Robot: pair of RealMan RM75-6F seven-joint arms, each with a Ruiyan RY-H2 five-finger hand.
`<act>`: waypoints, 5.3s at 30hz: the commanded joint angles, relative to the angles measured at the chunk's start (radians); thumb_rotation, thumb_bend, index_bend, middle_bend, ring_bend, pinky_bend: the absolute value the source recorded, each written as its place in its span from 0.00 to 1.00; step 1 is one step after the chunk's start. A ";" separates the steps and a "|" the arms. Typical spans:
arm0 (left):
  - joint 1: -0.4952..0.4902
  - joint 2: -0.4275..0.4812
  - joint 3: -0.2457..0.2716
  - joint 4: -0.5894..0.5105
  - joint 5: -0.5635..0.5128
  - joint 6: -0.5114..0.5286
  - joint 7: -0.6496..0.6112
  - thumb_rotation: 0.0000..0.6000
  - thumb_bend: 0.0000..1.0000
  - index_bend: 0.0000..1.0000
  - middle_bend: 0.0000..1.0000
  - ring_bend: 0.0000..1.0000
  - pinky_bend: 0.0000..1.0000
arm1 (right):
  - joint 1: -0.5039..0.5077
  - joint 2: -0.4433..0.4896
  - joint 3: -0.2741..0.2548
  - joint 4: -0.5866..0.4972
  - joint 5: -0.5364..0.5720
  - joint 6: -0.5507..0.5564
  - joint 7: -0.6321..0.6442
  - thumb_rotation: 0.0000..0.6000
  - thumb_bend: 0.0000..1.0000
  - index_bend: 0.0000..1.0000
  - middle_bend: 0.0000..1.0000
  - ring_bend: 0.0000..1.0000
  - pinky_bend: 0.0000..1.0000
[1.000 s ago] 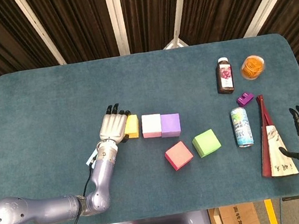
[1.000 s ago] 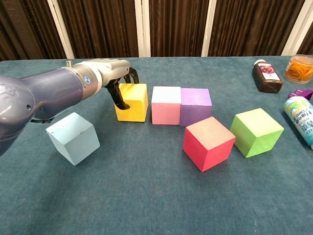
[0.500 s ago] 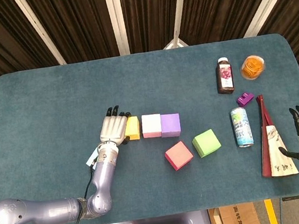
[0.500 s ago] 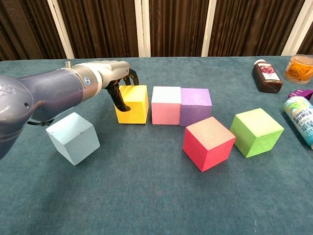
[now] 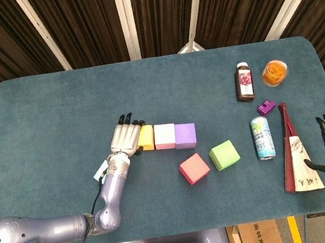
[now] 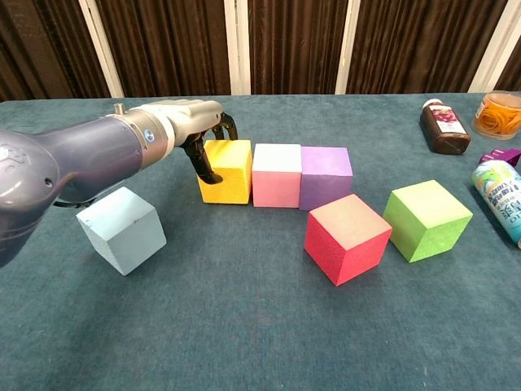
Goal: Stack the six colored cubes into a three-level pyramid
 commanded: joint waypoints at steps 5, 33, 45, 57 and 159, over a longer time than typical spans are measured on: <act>0.003 -0.014 0.002 0.018 0.010 -0.002 0.006 1.00 0.35 0.26 0.24 0.00 0.00 | -0.001 0.001 0.001 -0.001 0.001 -0.001 0.001 1.00 0.14 0.01 0.05 0.00 0.00; -0.001 -0.057 -0.033 0.036 -0.003 0.036 0.076 1.00 0.34 0.26 0.24 0.00 0.00 | -0.006 0.009 0.005 -0.008 0.008 -0.007 0.003 1.00 0.14 0.01 0.05 0.00 0.00; -0.002 -0.064 -0.050 0.025 -0.008 0.045 0.092 1.00 0.34 0.26 0.24 0.00 0.00 | -0.008 0.009 0.009 -0.009 0.015 -0.008 0.002 1.00 0.14 0.01 0.05 0.00 0.00; 0.000 -0.080 -0.056 0.043 -0.008 0.041 0.091 1.00 0.32 0.26 0.24 0.00 0.00 | -0.010 0.010 0.011 -0.012 0.019 -0.005 0.000 1.00 0.14 0.01 0.05 0.00 0.00; 0.997 0.567 0.158 -0.131 0.982 0.602 -0.942 1.00 0.31 0.10 0.00 0.00 0.00 | 0.471 0.058 -0.058 -0.059 -0.121 -0.627 0.137 1.00 0.14 0.19 0.19 0.04 0.00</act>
